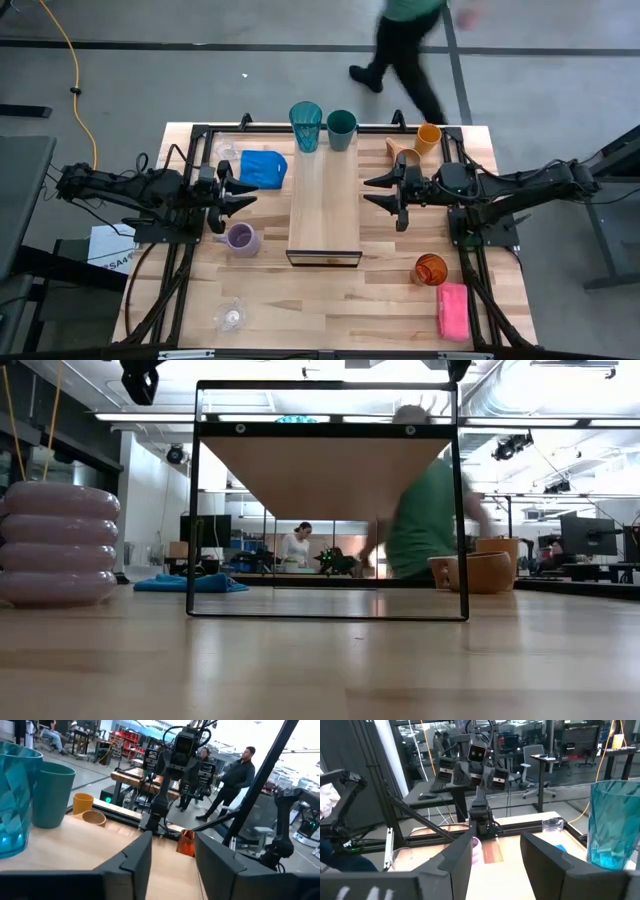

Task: Stack small to large cups/mugs on shelf
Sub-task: Put the orange cup on the shelf

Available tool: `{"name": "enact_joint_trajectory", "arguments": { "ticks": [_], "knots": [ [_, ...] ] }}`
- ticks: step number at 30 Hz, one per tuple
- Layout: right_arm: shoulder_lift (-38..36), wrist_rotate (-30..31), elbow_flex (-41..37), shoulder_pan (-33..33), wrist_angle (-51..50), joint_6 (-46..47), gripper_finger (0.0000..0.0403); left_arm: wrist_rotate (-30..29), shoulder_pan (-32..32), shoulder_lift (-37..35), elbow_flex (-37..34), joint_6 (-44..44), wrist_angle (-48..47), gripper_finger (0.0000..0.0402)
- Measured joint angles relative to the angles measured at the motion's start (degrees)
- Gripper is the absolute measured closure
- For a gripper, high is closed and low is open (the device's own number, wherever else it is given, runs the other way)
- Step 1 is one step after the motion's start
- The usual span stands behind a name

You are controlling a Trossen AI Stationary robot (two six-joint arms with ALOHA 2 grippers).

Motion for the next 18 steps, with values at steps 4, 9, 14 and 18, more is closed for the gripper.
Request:
{"name": "enact_joint_trajectory", "arguments": {
  "ticks": [4, 9, 14, 18],
  "knots": [
    [0.0, 0.0, 0.0, 0.02, 0.0, -1.02, 0.0245, -0.02, 0.0, 0.2, 0.0, -0.01, 1.65, 0.0243],
    [0.0, -0.02, 0.0, 0.01, 0.0, -0.94, 0.0245, -0.07, 0.0, 0.65, 0.0, -0.03, 2.71, 0.0241],
    [0.0, -0.02, 0.0, 0.0, -0.02, -0.65, 0.0245, -0.42, 0.0, 0.95, 0.02, -0.02, 2.74, 0.024],
    [0.0, -0.02, 0.0, 0.0, -0.02, -1.11, 0.0245, -0.44, 0.0, 1.19, 0.02, -0.02, 2.76, 0.024]
  ]
}}
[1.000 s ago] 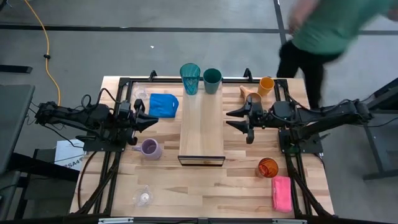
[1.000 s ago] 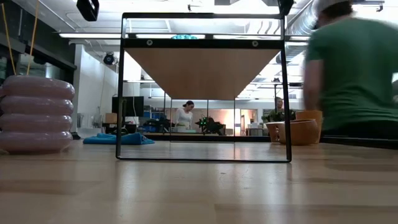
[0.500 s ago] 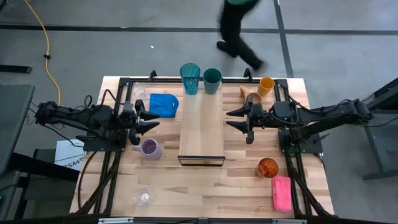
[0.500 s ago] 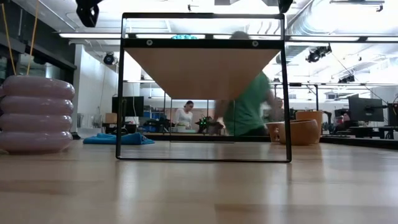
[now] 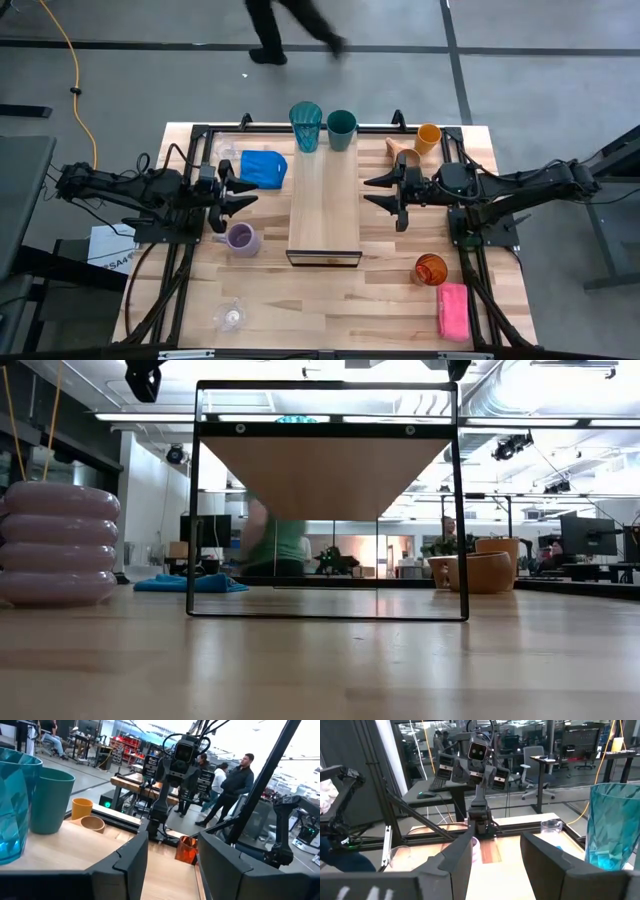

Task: Stack small to large cups/mugs on shelf
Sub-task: Put the orange cup on the shelf

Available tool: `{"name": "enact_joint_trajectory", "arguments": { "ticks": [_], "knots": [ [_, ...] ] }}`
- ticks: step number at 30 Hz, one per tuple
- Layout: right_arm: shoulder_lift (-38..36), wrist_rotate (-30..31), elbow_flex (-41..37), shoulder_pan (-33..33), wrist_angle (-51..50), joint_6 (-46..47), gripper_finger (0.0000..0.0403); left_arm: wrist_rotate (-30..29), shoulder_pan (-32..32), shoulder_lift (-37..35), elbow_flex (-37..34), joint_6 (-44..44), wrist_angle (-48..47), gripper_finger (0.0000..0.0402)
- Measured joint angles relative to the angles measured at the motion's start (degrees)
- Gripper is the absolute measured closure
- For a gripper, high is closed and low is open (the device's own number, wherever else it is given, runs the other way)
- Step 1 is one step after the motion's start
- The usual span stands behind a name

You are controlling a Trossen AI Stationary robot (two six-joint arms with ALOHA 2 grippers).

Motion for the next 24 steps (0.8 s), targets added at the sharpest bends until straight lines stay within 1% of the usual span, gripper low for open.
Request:
{"name": "enact_joint_trajectory", "arguments": {
  "ticks": [8, 24],
  "knots": [
    [0.0, 0.0, 0.0, 0.0, -0.01, -4.9, 0.0245, -0.17, 0.0, 0.03, 0.0, 0.07, 0.33, 0.024],
    [0.0, -0.02, 0.0, 0.0, 0.09, -3.34, 0.0245, -0.15, 0.01, 0.03, 0.0, 0.03, 0.49, 0.024]
  ]
}}
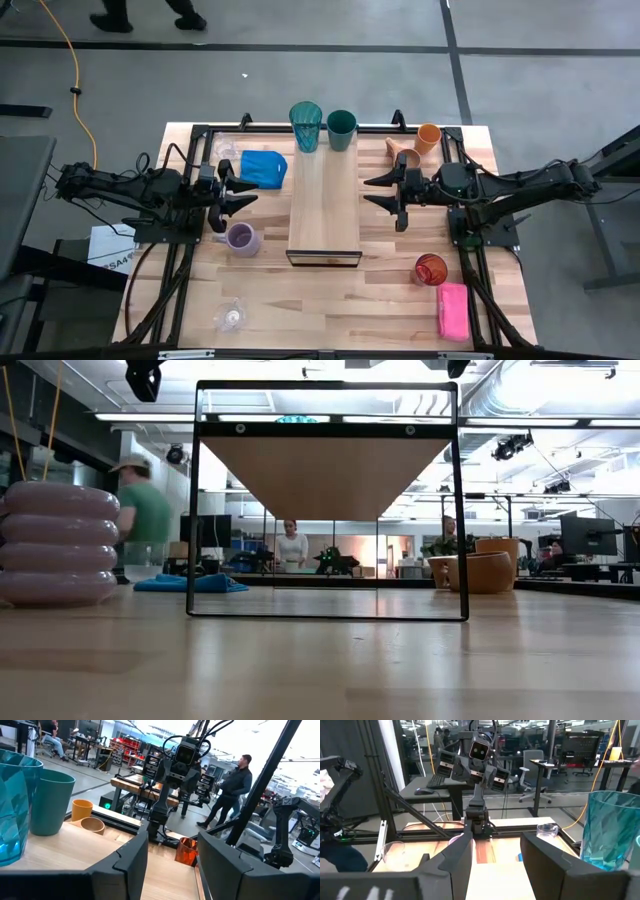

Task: Stack small to large cups/mugs on shelf
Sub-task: Put the orange cup on the shelf

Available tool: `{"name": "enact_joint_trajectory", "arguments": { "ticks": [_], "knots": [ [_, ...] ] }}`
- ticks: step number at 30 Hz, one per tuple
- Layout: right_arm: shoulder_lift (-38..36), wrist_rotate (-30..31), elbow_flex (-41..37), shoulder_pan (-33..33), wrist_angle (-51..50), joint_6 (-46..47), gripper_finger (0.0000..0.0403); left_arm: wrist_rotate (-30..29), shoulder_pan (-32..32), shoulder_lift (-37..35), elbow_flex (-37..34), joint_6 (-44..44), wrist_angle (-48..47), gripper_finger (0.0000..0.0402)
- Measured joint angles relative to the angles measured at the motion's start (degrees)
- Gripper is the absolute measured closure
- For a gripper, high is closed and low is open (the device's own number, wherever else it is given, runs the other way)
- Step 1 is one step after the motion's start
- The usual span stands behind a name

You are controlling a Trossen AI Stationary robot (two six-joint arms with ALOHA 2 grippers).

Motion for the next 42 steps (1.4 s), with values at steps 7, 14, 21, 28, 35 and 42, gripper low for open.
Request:
{"name": "enact_joint_trajectory", "arguments": {
  "ticks": [7, 14, 21, 28, 35, 42],
  "knots": [
    [0.02, 0.0, 0.02, 0.0, 1.93, 0.0, 0.0245, 0.02, -0.01, 0.0, 0.0, 0.01, 0.0, 0.024],
    [0.02, 0.0, 0.02, 0.0, 2.16, -0.09, 0.0245, 0.02, -0.01, 0.0, 0.0, 0.22, 0.0, 0.024],
    [0.02, 0.0, 0.02, 0.0, 2.16, 1.94, 0.0245, 0.04, -0.01, -0.02, 0.0, 0.99, -0.01, 0.024],
    [0.02, 0.0, 0.02, 0.0, 2.16, 2.94, 0.0245, 0.04, 0.01, -0.02, 0.0, 2.34, 0.66, 0.024],
    [0.04, 0.04, 2.8, 0.72, -6.3, 5.25, 0.0245, 0.04, 0.01, -0.02, 0.0, 2.32, 0.68, 0.0241],
    [3.14, -0.15, 18.17, 8.83, -44.43, 10.01, 0.0245, -0.87, 0.0, -0.04, 0.0, 2.19, 0.68, 0.0241]
  ]
}}
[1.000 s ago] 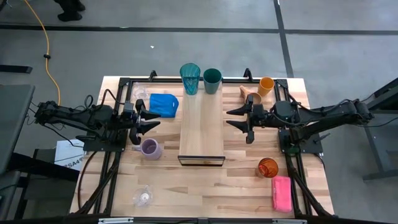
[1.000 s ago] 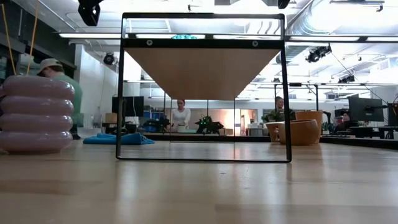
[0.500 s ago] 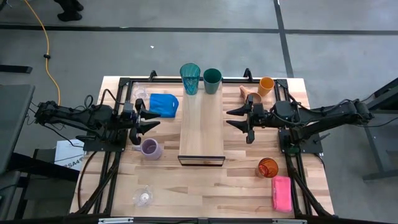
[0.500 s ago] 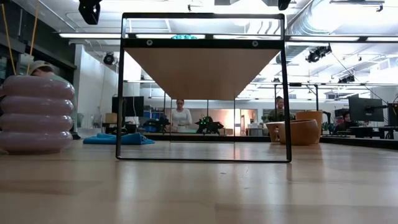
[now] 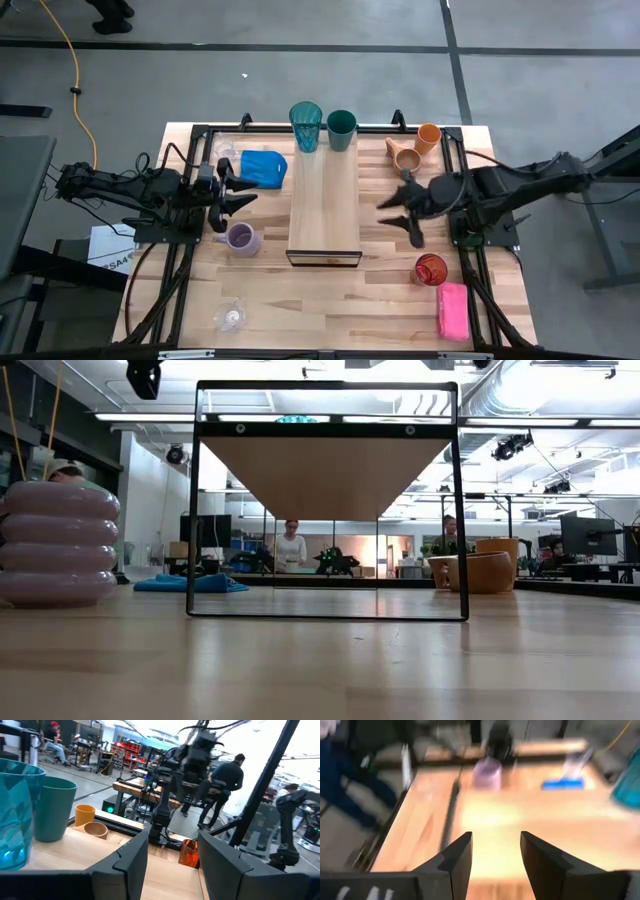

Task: Stack small to large cups/mugs on shelf
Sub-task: Put the orange cup on the shelf

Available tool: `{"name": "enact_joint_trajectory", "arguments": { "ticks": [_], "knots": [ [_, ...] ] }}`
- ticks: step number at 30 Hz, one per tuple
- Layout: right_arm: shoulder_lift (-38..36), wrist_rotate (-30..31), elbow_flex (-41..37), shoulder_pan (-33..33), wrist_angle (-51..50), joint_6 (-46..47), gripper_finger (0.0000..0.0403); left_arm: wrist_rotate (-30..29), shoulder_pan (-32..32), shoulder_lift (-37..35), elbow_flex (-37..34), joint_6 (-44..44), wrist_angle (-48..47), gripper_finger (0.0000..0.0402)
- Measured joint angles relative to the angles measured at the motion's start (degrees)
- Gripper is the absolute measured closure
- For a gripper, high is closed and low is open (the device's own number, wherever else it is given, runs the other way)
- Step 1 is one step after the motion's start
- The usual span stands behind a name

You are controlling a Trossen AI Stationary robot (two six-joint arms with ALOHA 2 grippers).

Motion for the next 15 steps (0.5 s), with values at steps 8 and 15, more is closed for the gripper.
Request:
{"name": "enact_joint_trajectory", "arguments": {
  "ticks": [8, 15],
  "knots": [
    [5.18, -3.99, 7.35, 12.93, -30.02, 20.08, 0.0245, -0.47, 0.01, 0.0, 0.0, 0.0, 0.02, 0.0241],
    [7.59, -5.97, 2.69, 22.59, -35.76, 31.95, 0.0241, -0.53, 0.01, 0.0, 0.0, -0.02, 0.02, 0.0241]
  ]
}}
